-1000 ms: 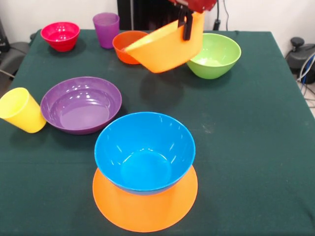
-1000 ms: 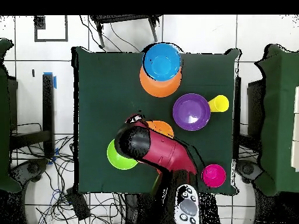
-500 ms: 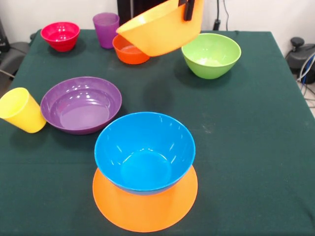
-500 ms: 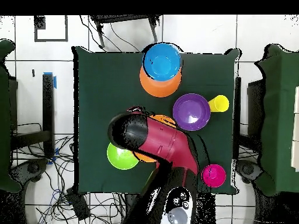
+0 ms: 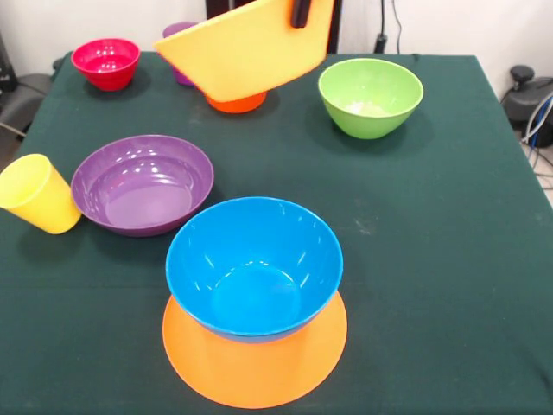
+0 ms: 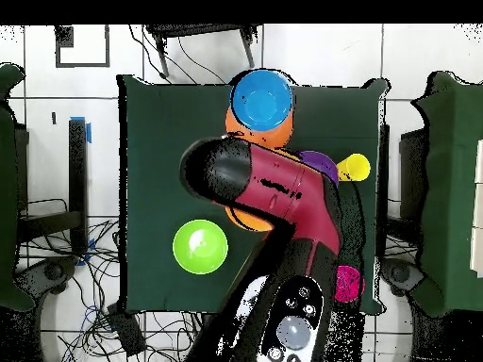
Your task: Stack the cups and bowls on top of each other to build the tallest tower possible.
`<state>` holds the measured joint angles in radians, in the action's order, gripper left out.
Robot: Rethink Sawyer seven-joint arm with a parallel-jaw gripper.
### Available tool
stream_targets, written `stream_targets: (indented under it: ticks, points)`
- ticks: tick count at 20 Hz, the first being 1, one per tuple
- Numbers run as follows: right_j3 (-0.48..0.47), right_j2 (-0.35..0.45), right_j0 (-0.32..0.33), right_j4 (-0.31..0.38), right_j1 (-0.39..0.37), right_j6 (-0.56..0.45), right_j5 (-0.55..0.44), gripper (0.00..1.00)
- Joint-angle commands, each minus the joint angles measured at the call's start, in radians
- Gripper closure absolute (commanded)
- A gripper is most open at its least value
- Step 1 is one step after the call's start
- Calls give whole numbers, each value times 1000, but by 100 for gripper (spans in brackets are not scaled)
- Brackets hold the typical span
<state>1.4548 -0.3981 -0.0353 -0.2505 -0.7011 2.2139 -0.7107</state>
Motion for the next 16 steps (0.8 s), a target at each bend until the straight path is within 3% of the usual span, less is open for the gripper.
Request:
stream_targets:
  ticks: [1,16]
  points:
    - [-285,-3,9,47,148,156,-186,100]
    - [-756,-73,48,28,351,128,-462,100]
